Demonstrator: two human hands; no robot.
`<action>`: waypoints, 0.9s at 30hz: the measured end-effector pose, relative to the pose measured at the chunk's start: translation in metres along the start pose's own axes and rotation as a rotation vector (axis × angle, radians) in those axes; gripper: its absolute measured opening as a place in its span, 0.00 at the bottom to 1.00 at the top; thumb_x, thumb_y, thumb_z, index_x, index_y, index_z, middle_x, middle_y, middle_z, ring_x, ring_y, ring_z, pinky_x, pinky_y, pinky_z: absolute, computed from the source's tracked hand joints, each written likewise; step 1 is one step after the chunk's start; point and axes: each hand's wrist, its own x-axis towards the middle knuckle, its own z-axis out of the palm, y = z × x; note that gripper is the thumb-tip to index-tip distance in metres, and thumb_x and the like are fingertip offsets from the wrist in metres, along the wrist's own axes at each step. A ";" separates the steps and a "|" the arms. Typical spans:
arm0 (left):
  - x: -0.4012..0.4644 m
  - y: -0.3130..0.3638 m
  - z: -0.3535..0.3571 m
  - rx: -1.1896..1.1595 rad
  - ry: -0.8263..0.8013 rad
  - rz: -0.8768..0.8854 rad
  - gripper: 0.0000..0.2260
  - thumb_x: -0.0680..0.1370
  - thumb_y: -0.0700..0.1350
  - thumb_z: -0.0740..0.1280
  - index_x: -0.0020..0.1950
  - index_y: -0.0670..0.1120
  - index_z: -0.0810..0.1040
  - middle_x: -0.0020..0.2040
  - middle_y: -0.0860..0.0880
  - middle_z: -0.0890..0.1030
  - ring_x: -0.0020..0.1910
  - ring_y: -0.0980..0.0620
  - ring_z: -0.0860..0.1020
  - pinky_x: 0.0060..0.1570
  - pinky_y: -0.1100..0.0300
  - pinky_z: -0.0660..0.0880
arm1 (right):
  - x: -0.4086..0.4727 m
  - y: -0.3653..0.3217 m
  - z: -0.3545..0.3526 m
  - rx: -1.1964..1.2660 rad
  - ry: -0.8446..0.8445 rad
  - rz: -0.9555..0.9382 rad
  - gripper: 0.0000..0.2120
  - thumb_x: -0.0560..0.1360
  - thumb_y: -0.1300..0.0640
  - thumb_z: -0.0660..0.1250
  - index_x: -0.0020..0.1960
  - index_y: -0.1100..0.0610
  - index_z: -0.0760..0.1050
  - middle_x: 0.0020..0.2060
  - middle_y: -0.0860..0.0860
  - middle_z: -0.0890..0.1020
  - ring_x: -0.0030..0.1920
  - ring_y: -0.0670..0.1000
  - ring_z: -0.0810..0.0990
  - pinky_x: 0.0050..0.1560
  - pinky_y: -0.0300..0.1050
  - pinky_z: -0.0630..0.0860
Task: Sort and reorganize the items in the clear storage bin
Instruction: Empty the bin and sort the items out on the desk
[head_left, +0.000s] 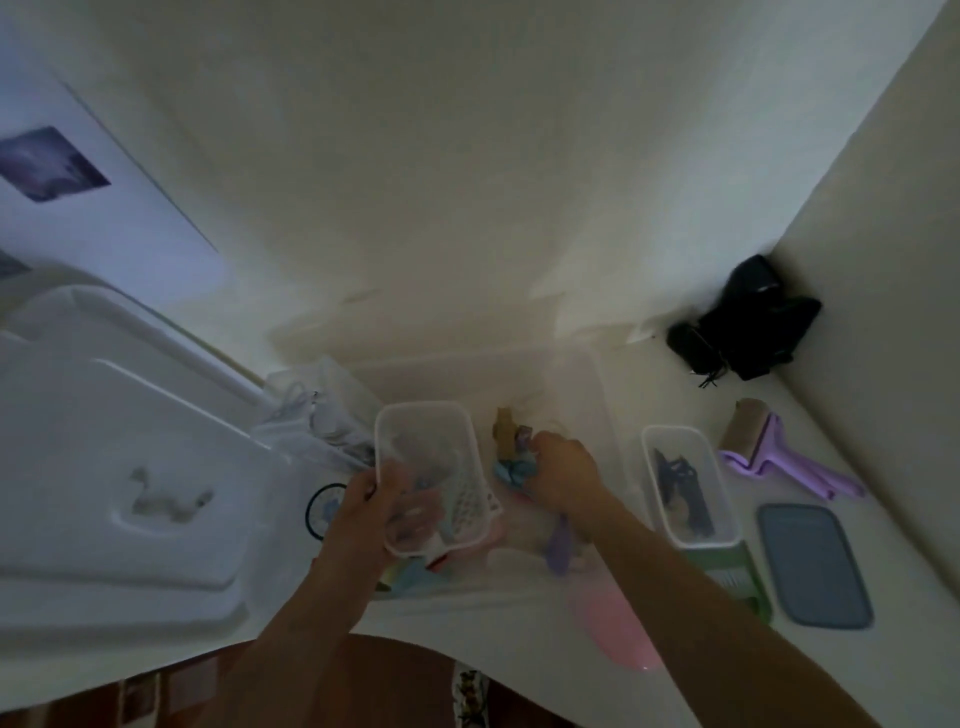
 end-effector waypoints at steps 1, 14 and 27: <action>0.003 -0.001 -0.003 0.009 -0.004 0.004 0.17 0.80 0.54 0.64 0.64 0.46 0.72 0.53 0.41 0.85 0.49 0.41 0.85 0.53 0.42 0.79 | 0.016 0.000 0.011 -0.070 -0.028 0.014 0.22 0.74 0.47 0.68 0.64 0.56 0.70 0.56 0.55 0.81 0.54 0.59 0.80 0.53 0.49 0.78; 0.036 -0.006 -0.016 0.008 -0.080 -0.081 0.19 0.78 0.53 0.69 0.67 0.48 0.75 0.56 0.46 0.84 0.51 0.47 0.85 0.56 0.42 0.80 | 0.025 0.004 0.015 -0.285 0.090 0.121 0.10 0.72 0.54 0.66 0.52 0.56 0.78 0.49 0.56 0.82 0.47 0.58 0.82 0.43 0.46 0.77; 0.021 0.003 0.015 -0.017 -0.093 -0.036 0.23 0.74 0.58 0.72 0.65 0.51 0.73 0.53 0.47 0.85 0.52 0.44 0.84 0.55 0.39 0.80 | -0.094 -0.050 -0.066 1.124 0.187 0.103 0.11 0.74 0.69 0.69 0.53 0.58 0.82 0.42 0.54 0.87 0.44 0.52 0.85 0.48 0.49 0.82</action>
